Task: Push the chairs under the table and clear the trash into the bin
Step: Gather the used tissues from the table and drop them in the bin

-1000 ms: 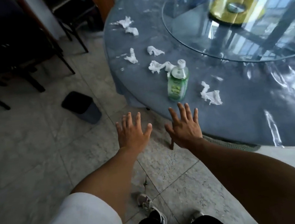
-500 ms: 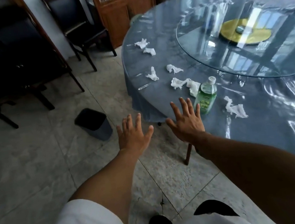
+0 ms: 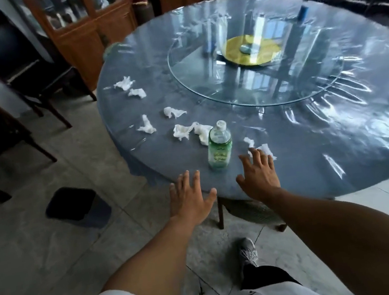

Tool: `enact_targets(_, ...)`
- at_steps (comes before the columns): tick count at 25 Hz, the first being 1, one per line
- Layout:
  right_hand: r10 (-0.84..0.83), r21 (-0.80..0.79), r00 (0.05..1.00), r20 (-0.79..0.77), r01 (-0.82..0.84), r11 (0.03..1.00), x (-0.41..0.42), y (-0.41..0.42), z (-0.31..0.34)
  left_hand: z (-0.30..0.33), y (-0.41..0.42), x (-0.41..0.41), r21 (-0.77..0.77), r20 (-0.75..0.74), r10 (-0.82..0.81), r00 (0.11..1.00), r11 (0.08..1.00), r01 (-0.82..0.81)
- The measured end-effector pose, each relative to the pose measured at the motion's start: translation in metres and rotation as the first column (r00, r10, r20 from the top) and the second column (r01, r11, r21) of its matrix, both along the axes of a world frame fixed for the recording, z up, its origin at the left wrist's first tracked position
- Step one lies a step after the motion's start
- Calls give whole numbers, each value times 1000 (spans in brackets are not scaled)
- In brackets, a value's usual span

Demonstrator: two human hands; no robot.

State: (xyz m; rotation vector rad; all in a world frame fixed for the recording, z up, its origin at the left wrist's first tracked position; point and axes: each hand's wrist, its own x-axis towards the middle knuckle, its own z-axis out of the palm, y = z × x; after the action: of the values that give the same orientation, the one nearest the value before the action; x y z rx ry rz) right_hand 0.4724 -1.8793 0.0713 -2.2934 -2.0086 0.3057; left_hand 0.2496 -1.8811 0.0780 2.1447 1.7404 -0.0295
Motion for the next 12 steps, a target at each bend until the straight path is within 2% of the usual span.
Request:
enact_targets(3,-114,-121,989,-97,102,987,44,17,-15,-17,12,49,-67,68,-63,996,996,67)
enact_targets(6,-201,-245,957,-207,149,958,83,35,-36,-30,28,98,-218,222,6,975,975,44)
enact_targets(9,-221,-264,950,-219,160,951,111,54,-54,-38,50,142,-403,291,247,924,908,-116)
enact_targets(12,-197,-213,949,-248,144,966,124,75,-66,-45,65,170,-615,347,593,727,729,-302)
